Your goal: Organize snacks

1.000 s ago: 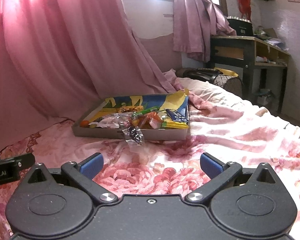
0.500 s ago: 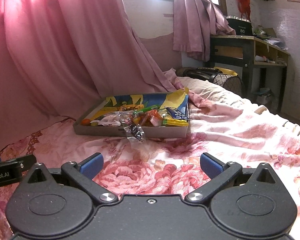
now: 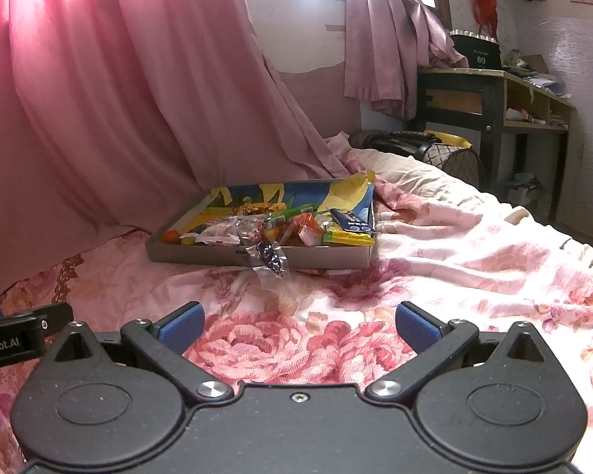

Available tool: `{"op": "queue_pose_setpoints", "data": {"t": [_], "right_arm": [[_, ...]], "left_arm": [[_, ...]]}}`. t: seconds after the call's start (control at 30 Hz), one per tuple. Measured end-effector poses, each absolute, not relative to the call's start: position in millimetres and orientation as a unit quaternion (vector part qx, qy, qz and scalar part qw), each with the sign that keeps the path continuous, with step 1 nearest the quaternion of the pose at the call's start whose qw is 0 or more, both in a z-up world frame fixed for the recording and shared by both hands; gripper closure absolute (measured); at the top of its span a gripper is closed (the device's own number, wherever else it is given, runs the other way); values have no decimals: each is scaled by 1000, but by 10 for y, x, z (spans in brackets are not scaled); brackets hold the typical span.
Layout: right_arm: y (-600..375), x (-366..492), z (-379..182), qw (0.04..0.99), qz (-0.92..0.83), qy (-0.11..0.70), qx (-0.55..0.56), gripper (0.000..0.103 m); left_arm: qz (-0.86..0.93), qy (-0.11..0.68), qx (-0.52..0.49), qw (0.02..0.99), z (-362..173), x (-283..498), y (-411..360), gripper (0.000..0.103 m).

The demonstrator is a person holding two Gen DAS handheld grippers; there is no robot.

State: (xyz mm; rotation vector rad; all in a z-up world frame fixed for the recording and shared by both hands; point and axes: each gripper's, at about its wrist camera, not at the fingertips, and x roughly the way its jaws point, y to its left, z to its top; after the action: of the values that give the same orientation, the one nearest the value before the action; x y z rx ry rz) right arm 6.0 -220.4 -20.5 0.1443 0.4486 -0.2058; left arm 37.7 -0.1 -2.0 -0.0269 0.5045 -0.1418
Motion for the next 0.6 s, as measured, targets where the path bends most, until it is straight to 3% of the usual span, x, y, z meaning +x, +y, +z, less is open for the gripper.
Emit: {"op": "queue_pose_setpoints", "data": {"t": [0.6], "right_arm": [[-2215, 97, -227, 966, -99, 230, 68, 1]], "left_arm": [[-70, 250, -13, 966, -20, 380, -3, 0]]}}
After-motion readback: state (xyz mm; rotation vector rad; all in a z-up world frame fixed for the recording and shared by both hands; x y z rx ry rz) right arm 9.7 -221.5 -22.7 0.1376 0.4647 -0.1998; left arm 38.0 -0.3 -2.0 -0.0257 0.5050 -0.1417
